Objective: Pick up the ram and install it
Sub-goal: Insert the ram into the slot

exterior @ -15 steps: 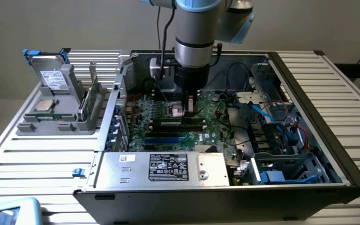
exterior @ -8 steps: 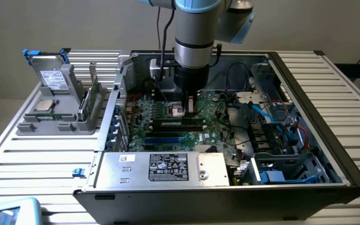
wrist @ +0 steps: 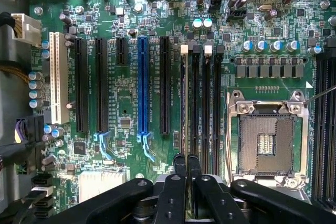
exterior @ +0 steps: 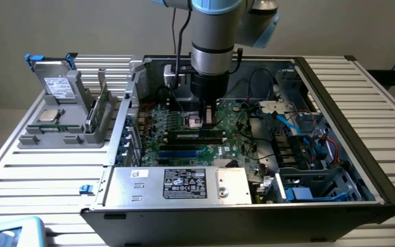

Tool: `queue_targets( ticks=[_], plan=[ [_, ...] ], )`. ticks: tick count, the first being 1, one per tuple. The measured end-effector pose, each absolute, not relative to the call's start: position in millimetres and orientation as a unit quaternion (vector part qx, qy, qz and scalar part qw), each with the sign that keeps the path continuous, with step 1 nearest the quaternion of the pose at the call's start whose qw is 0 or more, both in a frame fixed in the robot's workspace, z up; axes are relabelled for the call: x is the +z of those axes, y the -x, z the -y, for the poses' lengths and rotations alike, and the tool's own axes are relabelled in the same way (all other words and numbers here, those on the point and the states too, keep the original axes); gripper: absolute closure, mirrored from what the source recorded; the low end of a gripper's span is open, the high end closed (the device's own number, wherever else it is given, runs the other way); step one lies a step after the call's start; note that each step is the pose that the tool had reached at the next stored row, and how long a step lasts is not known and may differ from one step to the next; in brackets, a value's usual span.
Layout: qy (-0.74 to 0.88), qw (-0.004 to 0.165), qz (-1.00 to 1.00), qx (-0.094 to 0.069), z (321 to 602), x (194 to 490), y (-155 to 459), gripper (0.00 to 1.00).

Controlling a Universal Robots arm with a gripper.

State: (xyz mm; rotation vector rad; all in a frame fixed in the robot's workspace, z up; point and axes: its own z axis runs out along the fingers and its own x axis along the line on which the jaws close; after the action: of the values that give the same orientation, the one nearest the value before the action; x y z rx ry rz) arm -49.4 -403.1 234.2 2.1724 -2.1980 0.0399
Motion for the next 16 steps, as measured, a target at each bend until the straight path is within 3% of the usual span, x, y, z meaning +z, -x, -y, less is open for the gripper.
queue_targets(
  ticks=[16],
  plan=[
    [-0.697, 0.025, 0.717, 0.013, 403.1, 232.5, 49.3, 0.87]
  ],
)
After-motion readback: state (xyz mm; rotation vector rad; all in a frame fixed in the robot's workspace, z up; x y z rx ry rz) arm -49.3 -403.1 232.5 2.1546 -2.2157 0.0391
